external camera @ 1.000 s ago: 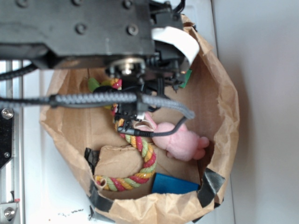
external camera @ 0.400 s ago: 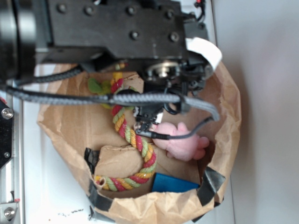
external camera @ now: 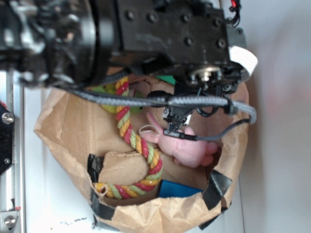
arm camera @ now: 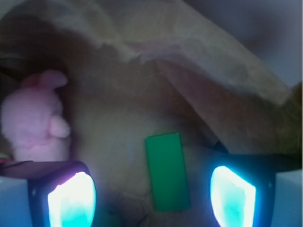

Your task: Grab the green block.

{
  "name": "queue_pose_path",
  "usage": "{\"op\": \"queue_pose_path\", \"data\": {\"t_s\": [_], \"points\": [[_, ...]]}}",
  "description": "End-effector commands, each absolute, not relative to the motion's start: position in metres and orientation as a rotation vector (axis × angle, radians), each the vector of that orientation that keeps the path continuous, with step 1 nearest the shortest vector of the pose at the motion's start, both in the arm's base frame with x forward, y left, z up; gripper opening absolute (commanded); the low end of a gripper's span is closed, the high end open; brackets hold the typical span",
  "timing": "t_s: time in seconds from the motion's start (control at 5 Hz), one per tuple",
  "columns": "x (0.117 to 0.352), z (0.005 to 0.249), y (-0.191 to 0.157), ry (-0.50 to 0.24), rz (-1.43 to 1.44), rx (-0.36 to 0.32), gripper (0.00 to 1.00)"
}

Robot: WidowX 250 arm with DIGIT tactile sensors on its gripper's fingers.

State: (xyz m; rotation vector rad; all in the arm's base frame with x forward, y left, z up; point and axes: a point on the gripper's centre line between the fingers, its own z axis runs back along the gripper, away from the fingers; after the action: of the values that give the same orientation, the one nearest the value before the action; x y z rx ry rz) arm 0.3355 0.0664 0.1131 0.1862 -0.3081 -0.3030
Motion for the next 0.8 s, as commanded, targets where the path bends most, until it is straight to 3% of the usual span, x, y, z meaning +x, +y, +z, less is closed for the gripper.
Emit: {"op": "queue_pose_path", "data": {"t_s": [0.0, 0.2, 0.6], "points": [[0.349, 0.117, 0.084, -0.351, -0.286, 0.24, 1.0], [0.351, 0.112, 0.088, -0.348, -0.279, 0.242, 1.0], [0.33, 0.111, 0.082, -0.341, -0.314, 0.206, 1.0]]}}
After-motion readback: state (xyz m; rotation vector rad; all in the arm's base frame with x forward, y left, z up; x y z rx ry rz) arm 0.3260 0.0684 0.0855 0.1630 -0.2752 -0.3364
